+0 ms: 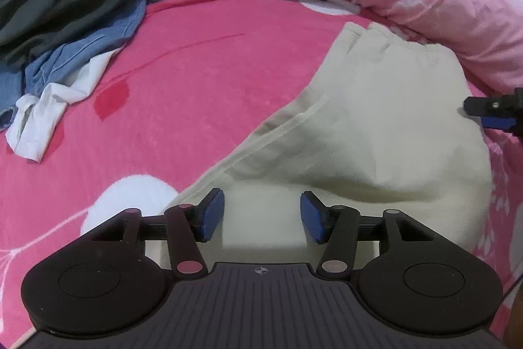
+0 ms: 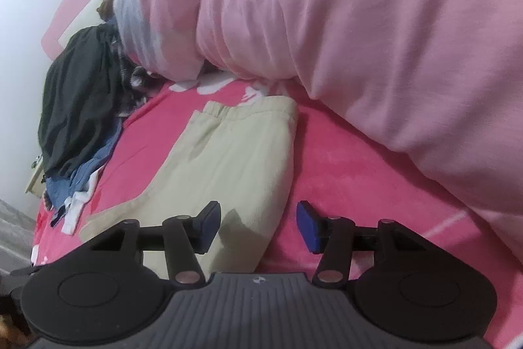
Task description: Fold clothes
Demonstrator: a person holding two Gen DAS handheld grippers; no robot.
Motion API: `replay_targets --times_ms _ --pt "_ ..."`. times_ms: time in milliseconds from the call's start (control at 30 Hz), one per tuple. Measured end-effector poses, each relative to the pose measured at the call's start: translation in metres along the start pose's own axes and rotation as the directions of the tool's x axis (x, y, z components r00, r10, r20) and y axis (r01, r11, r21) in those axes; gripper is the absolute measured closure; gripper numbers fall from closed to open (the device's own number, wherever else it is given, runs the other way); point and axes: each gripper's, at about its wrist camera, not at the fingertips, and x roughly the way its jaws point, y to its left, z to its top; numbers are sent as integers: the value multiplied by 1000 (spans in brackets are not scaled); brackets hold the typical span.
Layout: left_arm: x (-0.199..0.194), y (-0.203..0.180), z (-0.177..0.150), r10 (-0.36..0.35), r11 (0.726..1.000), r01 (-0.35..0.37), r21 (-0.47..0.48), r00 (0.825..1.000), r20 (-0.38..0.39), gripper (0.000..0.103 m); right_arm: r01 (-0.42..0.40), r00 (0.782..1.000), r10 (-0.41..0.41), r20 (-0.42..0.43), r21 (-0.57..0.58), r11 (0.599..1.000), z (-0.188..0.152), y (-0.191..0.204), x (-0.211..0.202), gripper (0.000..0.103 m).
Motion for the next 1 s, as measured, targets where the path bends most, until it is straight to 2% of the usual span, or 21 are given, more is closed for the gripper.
replay_targets --times_ms 133,533,600,667,700,767,833,900,967,1000 --pt "0 -2 1 9 1000 -9 4 1000 2 49 -30 999 29 22 35 999 8 -2 13 46" --pt "1 -3 -2 13 1000 -13 6 1000 24 48 -118 991 112 68 95 988 19 3 41 46" --pt "1 -3 -3 13 1000 -13 7 1000 28 48 -118 991 114 67 64 991 19 6 42 53" --pt "1 -3 -4 13 1000 -13 10 999 33 48 -108 992 106 66 27 994 19 9 43 83" --pt "1 -3 -4 11 1000 -12 10 999 34 48 -105 992 104 67 20 994 19 8 43 90" --pt "0 -2 -4 6 1000 -7 8 999 33 48 -111 991 110 81 10 994 19 8 39 94" --pt "0 2 -3 -1 1000 1 -4 1000 29 48 -124 986 128 109 -45 991 20 16 29 95" --pt "-1 7 -4 -8 1000 9 -26 1000 28 48 -143 975 169 143 -175 974 20 34 14 95" --pt "-1 12 -5 -15 999 17 -47 1000 27 48 -158 959 226 170 -338 928 15 57 -4 95" --pt "-1 14 -5 -19 998 20 -58 999 27 48 -163 949 263 175 -443 882 9 72 -14 95"
